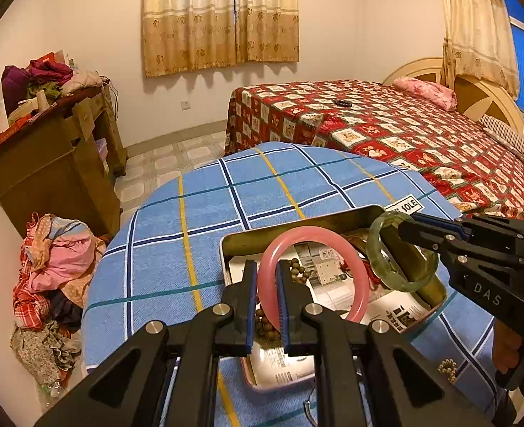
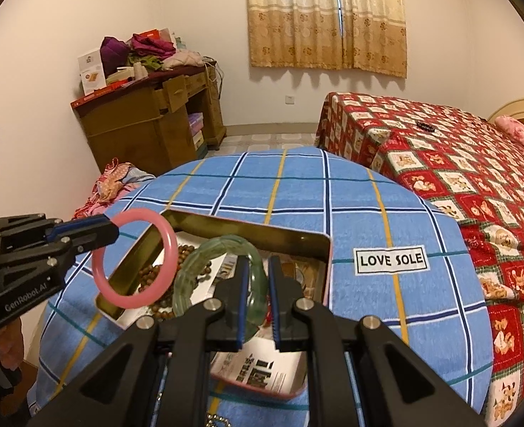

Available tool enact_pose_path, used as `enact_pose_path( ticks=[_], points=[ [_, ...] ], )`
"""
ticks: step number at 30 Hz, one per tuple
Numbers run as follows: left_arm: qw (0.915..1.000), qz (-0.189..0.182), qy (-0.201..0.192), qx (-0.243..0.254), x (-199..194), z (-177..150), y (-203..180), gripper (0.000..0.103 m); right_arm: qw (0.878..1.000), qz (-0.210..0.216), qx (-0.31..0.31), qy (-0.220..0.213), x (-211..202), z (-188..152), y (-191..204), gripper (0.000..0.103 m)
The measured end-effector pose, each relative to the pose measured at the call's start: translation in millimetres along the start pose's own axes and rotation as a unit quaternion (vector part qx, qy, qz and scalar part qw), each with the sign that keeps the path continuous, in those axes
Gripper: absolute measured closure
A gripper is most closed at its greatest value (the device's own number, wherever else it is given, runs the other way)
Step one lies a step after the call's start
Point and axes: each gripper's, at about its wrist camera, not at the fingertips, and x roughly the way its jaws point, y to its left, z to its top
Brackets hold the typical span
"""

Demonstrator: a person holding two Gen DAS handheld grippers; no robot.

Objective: Organize jewelry
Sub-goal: 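Lift the pink and jade bangles with both tools and carry them over the tin, then lower both bangles into the tin and open both tools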

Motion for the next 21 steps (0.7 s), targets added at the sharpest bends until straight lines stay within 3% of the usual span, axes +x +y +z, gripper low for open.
enact_pose_path(
  ticks=[21],
  points=[
    [0.9995, 0.01, 0.028, 0.014, 29, 1, -4, 0.093, 0.999, -0.025, 0.002, 0.024, 30, -1, -8, 0.09]
  ],
)
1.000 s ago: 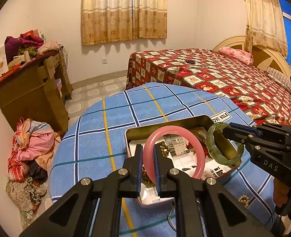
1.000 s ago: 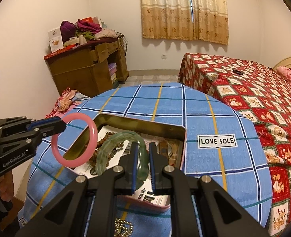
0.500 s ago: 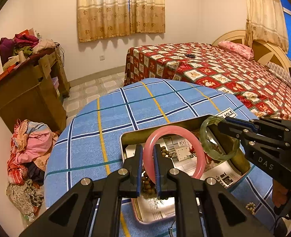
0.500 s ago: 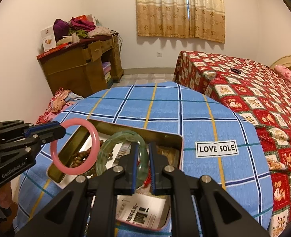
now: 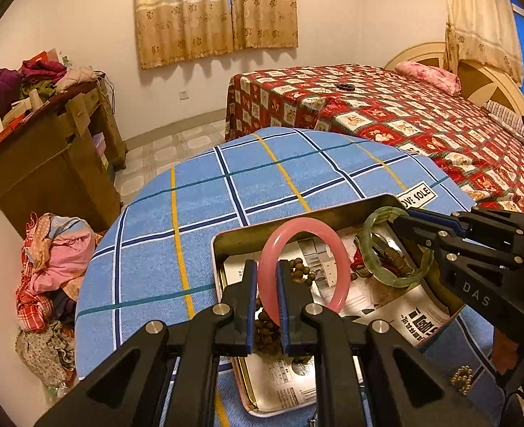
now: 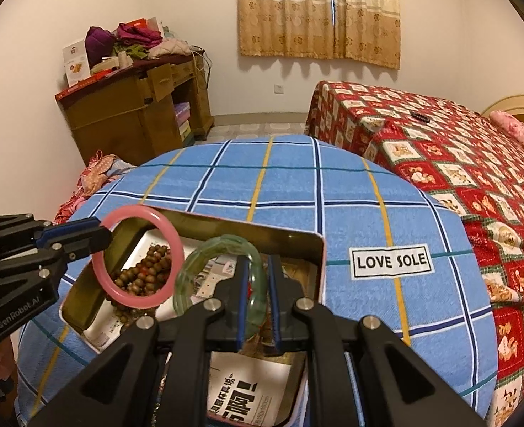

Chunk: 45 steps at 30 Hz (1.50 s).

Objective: Organize jewelry
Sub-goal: 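Lower both bangles into the tin and open both tools, then move the left tool to the silver wire bangle while the right tool approaches the pearl necklace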

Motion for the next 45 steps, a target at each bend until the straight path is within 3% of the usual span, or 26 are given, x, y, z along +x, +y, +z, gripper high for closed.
enact_pose_path(
  ticks=[16, 17, 19, 20, 21, 35, 45],
  points=[
    [0.9999, -0.01, 0.004, 0.002, 3, -2, -2, 0.091, 1.0, -0.004, 0.007, 0.007, 6, -7, -6, 0.08],
    [0.9999, -0.011, 0.003, 0.005, 2, -3, -4, 0.088, 1.0, -0.004, 0.009, 0.005, 6, -8, -6, 0.076],
    [0.9999, -0.008, 0.002, 0.009, 1, -2, -6, 0.063, 1.0, -0.003, 0.015, 0.004, 5, -8, -8, 0.061],
    [1.0, -0.004, -0.005, 0.005, -2, -3, -5, 0.044, 1.0, -0.003, 0.017, 0.002, 4, -8, -8, 0.053],
    [0.9999, 0.001, -0.012, 0.001, -4, -3, -4, 0.036, 1.0, -0.007, 0.017, -0.001, 3, -9, -9, 0.052],
    [0.9995, 0.012, -0.015, -0.025, -15, -13, 5, 0.035, 0.999, -0.013, 0.035, 0.002, -6, -20, -16, 0.051],
    [0.9989, 0.021, -0.026, -0.032, -53, -50, 6, 0.035, 0.999, -0.025, 0.041, -0.012, -50, -44, -22, 0.048]
  ],
)
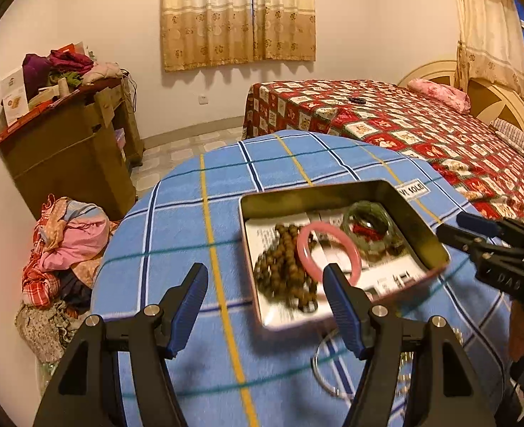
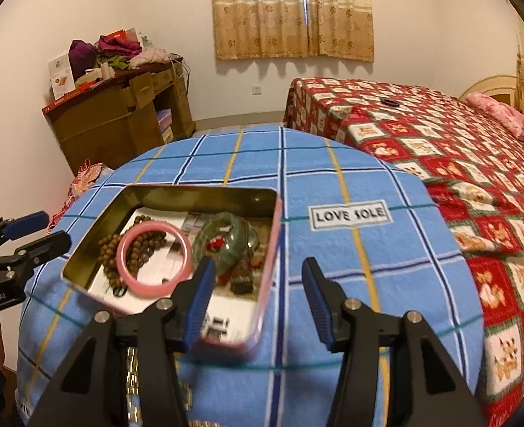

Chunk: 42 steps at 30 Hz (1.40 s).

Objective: Organize jewelry
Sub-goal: 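Move the left tool to the silver wire bangle while the right tool approaches the pearl necklace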

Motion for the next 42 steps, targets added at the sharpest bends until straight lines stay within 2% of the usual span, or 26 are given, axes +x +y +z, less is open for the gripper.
enact_pose_path(
  ticks=[5, 13, 22, 32, 42],
  points=[
    [0.9999, 0.005, 0.013, 0.006, -10, -26, -3, 0.035, 1.0, -0.008, 0.002, -0.002, -18, -17, -2, 0.047],
    [0.9988, 0.008, 0.048, -0.003, -1, -52, -10, 0.035, 1.0, -0.009, -0.013, 0.019, -26, -48, 8, 0.046],
    [0.9978, -0.005, 0.065, 0.016, 7, -60, -28, 0.035, 0.999, 0.0, -0.016, 0.038, -33, -71, 14, 0.046],
    [0.9959, 0.009, 0.087, 0.025, 25, -65, -31, 0.035, 0.998, 0.012, -0.023, 0.05, -29, -82, 21, 0.046],
    [0.9962, 0.005, 0.084, 0.025, 26, -67, -28, 0.035, 0.997, 0.005, -0.03, 0.069, -21, -88, 21, 0.047]
  ],
)
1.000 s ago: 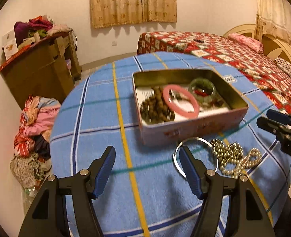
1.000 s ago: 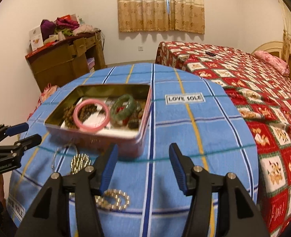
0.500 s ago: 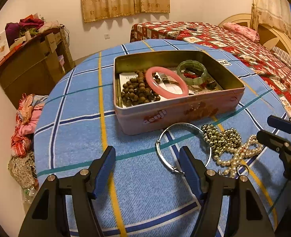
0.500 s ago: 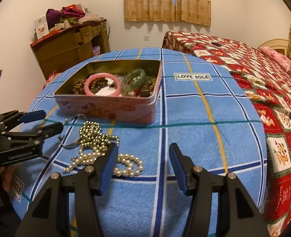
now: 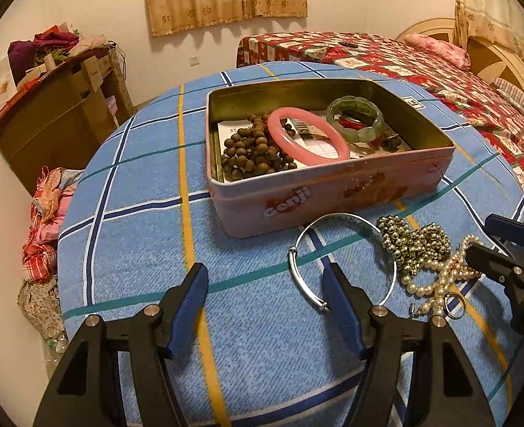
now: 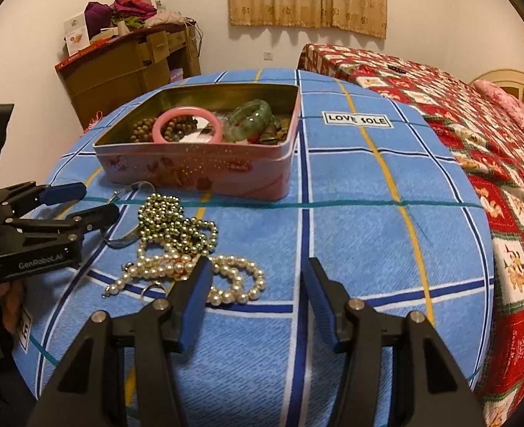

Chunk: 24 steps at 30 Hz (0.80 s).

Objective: Organize jewelry
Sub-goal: 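Move the left tool to the silver wire bangle while the right tool approaches the pearl necklace, then close the left tool on the silver bangle while the right tool grasps the pearl necklace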

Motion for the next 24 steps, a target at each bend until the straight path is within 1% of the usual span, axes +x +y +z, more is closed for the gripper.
enact_pose_path(
  ticks=[1, 3, 4, 6, 7, 8, 9, 10, 12, 14, 16, 17, 18, 20, 24],
  points=[
    [1.0, 0.0, -0.001, 0.0, 0, 0, 0, 0.035, 1.0, -0.002, -0.002, 0.0, 0, 0, 1, 0.049],
    [1.0, -0.001, -0.002, -0.001, -1, -2, 2, 0.036, 1.0, -0.008, -0.004, 0.002, 2, 0, 0, 0.059],
    [1.0, -0.001, -0.003, -0.002, -1, -2, 3, 0.036, 1.0, -0.01, -0.002, 0.003, 2, 0, -2, 0.061],
    [1.0, -0.001, -0.005, -0.002, -1, -3, 4, 0.036, 1.0, -0.017, 0.003, 0.002, 2, 0, -6, 0.069],
    [1.0, -0.001, -0.005, -0.002, -1, -3, 5, 0.037, 1.0, -0.019, 0.002, 0.002, 2, 0, -7, 0.07],
    [1.0, -0.003, -0.006, -0.001, -2, -4, 5, 0.043, 1.0, -0.019, 0.0, 0.003, 2, 0, -7, 0.071],
    [1.0, -0.007, -0.007, 0.0, -3, -3, 3, 0.053, 1.0, -0.018, -0.001, 0.003, 2, 0, -6, 0.074],
    [0.9999, -0.012, -0.007, 0.003, -3, -2, 1, 0.058, 1.0, -0.015, -0.003, 0.003, 2, 0, -5, 0.077],
    [0.9996, -0.024, -0.006, 0.01, -4, -3, -4, 0.078, 1.0, -0.009, -0.008, 0.002, 1, -1, -2, 0.08],
    [0.9991, -0.04, -0.005, 0.012, -5, -3, -6, 0.088, 1.0, 0.007, -0.01, 0.001, 1, -1, 0, 0.082],
    [0.999, -0.043, -0.005, 0.011, -6, -3, -7, 0.09, 1.0, 0.012, -0.009, -0.004, -1, -1, 1, 0.084],
    [0.9989, -0.046, -0.005, 0.006, -7, -3, -5, 0.093, 1.0, 0.015, -0.008, -0.009, -2, -1, 1, 0.087],
    [0.9988, -0.049, -0.006, 0.004, -8, -4, -5, 0.097, 1.0, 0.02, -0.006, -0.013, -4, -1, 1, 0.097],
    [0.9985, -0.054, -0.01, -0.003, -10, -5, -2, 0.101, 0.999, 0.026, -0.005, -0.023, -8, 1, 1, 0.097],
    [0.9982, -0.058, -0.015, -0.002, -15, -4, -2, 0.101, 0.999, 0.024, -0.007, -0.024, -8, 3, 2, 0.097]
  ],
)
